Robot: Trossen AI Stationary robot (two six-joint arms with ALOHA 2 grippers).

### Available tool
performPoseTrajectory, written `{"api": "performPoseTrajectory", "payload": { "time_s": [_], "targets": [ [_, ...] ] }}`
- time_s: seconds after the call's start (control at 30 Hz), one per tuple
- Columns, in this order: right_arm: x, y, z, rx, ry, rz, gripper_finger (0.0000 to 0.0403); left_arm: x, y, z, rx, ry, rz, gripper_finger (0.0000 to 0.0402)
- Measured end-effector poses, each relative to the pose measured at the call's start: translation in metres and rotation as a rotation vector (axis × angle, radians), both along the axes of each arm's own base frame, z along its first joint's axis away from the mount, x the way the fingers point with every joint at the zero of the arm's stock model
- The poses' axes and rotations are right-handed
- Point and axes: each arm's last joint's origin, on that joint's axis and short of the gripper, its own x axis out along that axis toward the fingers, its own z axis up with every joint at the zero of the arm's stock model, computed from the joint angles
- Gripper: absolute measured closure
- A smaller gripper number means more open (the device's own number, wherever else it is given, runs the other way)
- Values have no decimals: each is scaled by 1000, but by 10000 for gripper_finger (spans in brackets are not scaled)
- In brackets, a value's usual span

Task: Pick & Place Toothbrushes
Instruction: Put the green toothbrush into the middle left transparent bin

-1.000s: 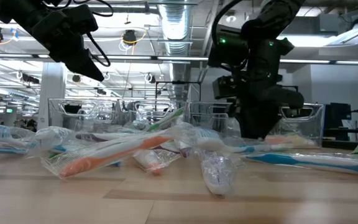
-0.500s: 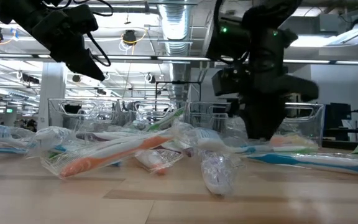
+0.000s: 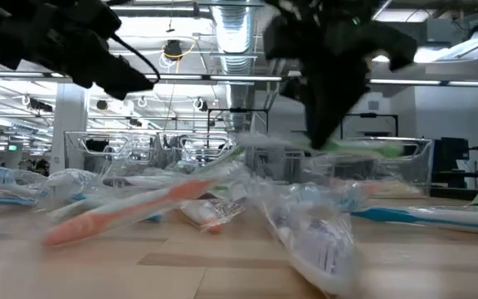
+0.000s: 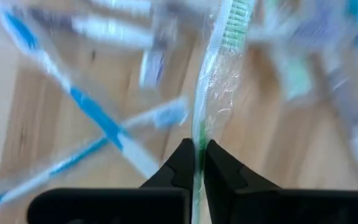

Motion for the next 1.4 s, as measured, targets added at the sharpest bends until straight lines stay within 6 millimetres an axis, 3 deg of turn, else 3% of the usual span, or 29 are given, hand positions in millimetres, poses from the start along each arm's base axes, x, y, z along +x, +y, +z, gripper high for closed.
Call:
{"api": "performPoseTrajectory", "payload": {
  "time_s": [0.33, 0.6, 0.93, 1.17, 1.4],
  "targets": [
    [33, 2, 46, -191, -337, 27, 390, -8, -1, -9, 106, -189, -71, 268],
    [54, -2, 77, -241, -592, 129, 389, -8, -1, 1, 107, -295, -65, 268],
    [60, -18, 81, -265, -639, 107, 388, -4, -1, 1, 150, -326, -69, 227],
    [61, -23, 81, -266, -638, 98, 388, 8, -2, -1, 151, -404, -63, 186],
    [61, -23, 81, -266, -637, 96, 387, 24, -3, -3, 150, -414, -62, 174]
  ]
}}
